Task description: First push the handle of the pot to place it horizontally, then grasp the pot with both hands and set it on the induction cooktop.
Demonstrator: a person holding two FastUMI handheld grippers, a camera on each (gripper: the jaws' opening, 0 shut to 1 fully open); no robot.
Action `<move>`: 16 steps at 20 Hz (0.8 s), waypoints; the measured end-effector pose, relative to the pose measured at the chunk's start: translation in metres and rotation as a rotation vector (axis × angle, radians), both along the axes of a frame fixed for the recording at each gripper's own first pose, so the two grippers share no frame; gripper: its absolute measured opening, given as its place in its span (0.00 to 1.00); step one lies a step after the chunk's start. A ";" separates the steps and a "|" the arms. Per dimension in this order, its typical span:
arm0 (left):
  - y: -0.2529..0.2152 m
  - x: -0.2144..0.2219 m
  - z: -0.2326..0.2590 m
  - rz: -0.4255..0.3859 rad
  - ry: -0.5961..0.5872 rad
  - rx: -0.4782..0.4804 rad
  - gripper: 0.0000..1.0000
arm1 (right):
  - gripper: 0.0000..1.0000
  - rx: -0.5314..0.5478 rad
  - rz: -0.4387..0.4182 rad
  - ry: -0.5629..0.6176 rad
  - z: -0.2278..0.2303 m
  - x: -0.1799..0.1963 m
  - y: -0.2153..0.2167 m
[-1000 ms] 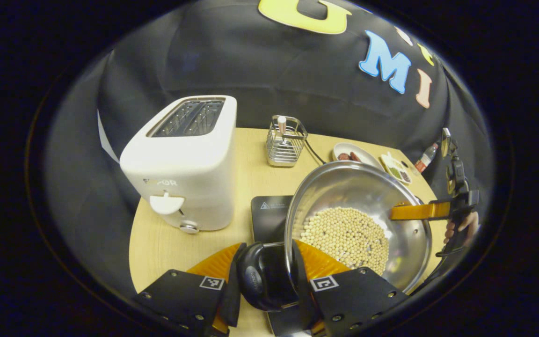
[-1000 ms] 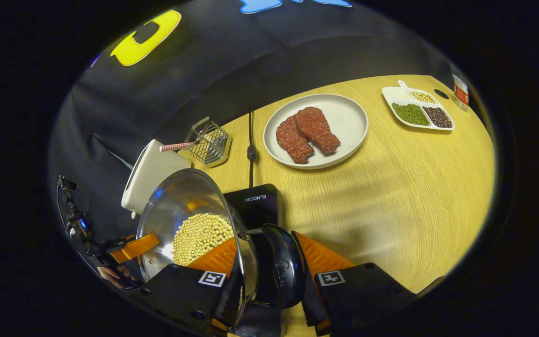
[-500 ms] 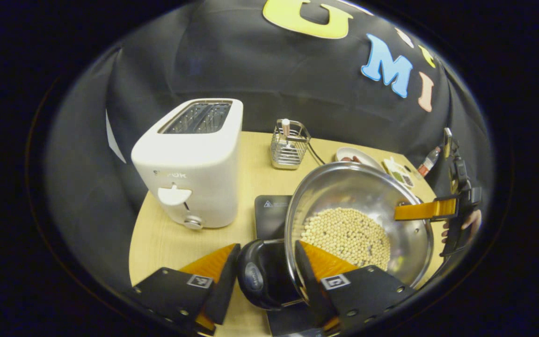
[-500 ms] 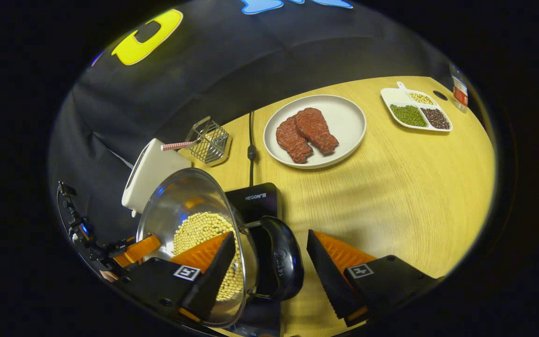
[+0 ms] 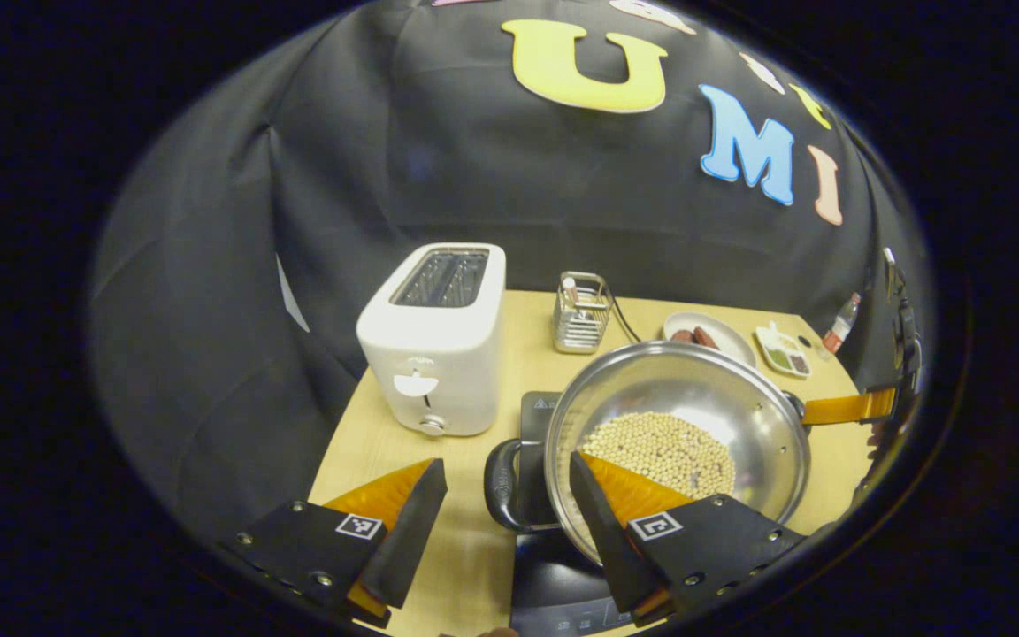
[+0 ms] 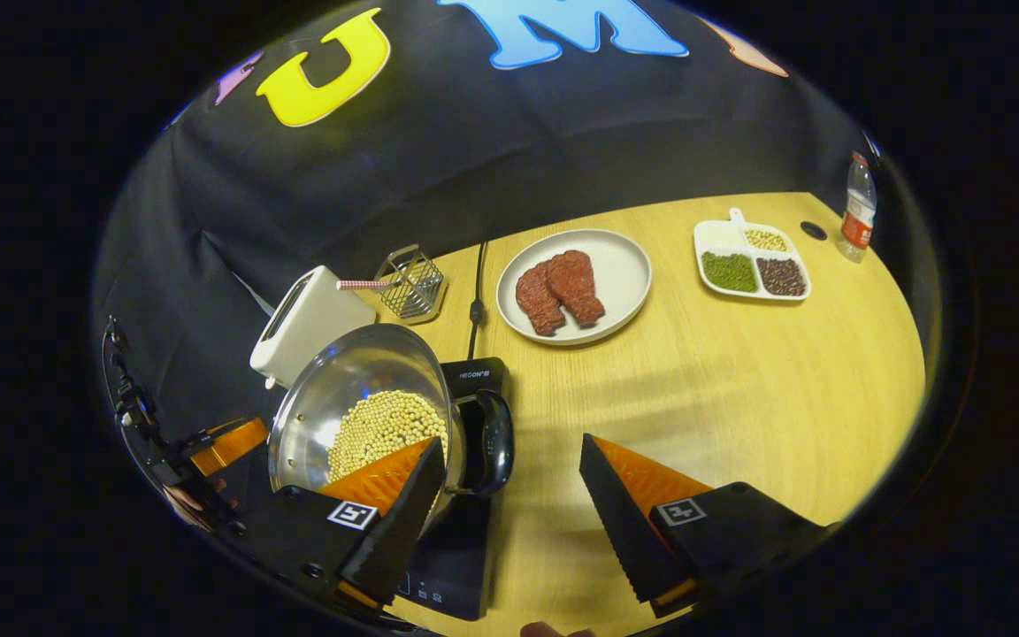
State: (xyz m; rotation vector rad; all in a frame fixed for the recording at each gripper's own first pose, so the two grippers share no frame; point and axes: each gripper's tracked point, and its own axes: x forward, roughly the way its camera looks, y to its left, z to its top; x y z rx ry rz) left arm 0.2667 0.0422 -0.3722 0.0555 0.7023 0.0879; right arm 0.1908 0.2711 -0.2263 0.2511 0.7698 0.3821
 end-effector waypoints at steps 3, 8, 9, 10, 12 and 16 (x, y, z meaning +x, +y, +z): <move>-0.007 0.011 0.026 0.051 -0.157 0.014 0.86 | 0.98 -0.021 -0.030 -0.081 0.026 -0.011 -0.035; -0.036 0.014 0.067 0.065 -0.332 0.014 0.85 | 0.98 -0.091 -0.078 -0.209 0.054 -0.026 -0.101; -0.038 0.013 0.073 0.068 -0.351 0.020 0.85 | 0.98 -0.098 -0.086 -0.216 0.057 -0.032 -0.113; -0.042 0.012 0.080 0.064 -0.372 0.031 0.82 | 0.98 -0.101 -0.100 -0.230 0.063 -0.035 -0.125; -0.050 0.008 0.093 0.052 -0.400 0.063 0.82 | 0.98 -0.113 -0.137 -0.284 0.078 -0.042 -0.151; -0.073 0.000 0.110 0.062 -0.436 0.082 0.85 | 0.98 -0.161 -0.152 -0.357 0.099 -0.065 -0.193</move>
